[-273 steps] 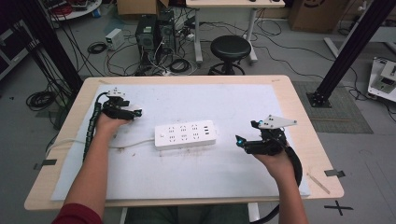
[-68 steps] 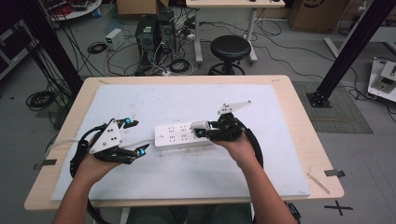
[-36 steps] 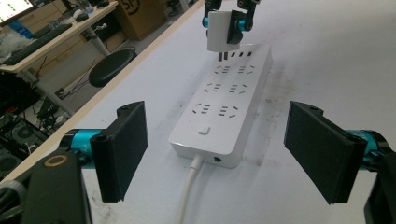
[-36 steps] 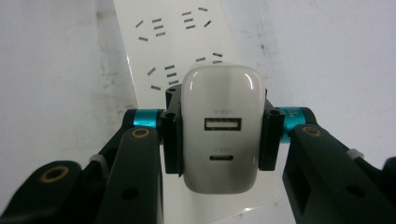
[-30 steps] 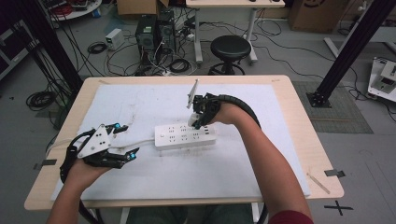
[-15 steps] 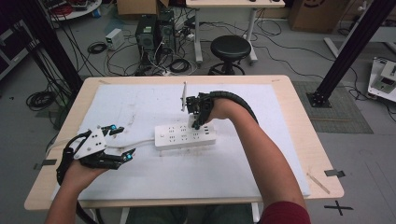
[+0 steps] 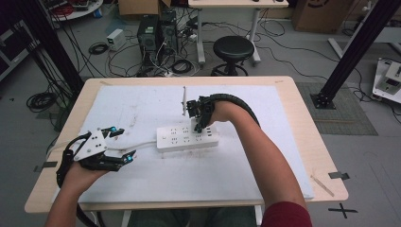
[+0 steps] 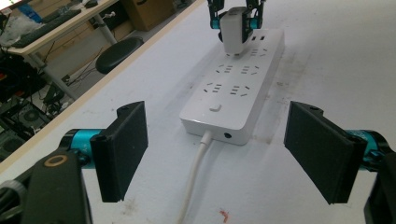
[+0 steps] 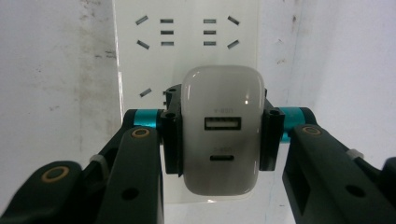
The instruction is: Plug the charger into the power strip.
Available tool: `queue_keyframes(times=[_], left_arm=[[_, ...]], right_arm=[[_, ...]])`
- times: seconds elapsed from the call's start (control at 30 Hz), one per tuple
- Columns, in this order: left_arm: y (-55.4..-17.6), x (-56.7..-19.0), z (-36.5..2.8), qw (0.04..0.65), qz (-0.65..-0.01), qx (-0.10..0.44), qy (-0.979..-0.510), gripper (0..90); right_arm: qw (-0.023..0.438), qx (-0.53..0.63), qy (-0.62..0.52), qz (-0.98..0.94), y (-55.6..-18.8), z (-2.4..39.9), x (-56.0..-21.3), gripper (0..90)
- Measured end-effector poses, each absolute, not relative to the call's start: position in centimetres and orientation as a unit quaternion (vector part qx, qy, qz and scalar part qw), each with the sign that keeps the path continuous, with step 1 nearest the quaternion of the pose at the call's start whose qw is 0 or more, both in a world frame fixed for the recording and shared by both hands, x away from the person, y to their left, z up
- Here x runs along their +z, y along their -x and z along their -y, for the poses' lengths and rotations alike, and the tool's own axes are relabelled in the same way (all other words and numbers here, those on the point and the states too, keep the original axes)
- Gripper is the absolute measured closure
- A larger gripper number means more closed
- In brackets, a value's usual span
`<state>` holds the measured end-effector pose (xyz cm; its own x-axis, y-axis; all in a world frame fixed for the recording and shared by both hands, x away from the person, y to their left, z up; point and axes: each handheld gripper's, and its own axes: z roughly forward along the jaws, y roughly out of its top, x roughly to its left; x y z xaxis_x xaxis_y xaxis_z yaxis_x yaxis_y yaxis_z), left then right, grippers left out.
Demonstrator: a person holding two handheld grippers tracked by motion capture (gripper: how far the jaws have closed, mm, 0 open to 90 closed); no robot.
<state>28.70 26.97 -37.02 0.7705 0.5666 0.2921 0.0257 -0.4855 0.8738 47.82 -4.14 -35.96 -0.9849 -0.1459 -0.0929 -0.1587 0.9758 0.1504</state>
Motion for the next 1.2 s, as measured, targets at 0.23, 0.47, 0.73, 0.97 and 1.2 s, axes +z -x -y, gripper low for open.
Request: queue_keyframes(times=[0.23, 0.47, 0.73, 0.97, 1.2], left_arm=[[-28.9, -37.3, -26.6, 0.476, -0.184, 0.284, -0.812, 21.6], [-29.3, -37.4, -25.5, 0.475, -0.176, 0.278, -0.816, 21.6], [-29.5, -37.4, -25.3, 0.472, -0.175, 0.272, -0.82, 21.6], [-29.7, -37.0, -25.7, 0.474, -0.175, 0.271, -0.819, 21.6], [-29.8, -36.3, -25.7, 0.478, -0.171, 0.272, -0.818, 21.6]], right_arm=[[0.034, 0.062, 0.069, -0.995, -47.9, 3.4, -36.9, 63.7], [0.024, 0.061, 0.055, -0.996, -48.1, 3.6, -37.2, 63.6], [0.038, 0.075, 0.031, -0.996, -48.1, 3.9, -37.3, 44.7], [0.045, 0.197, -0.022, -0.979, -46.5, 6.0, -34.8, 36.8], [0.037, 0.32, -0.103, -0.941, -44.6, 9.0, -32.9, 25.8]])
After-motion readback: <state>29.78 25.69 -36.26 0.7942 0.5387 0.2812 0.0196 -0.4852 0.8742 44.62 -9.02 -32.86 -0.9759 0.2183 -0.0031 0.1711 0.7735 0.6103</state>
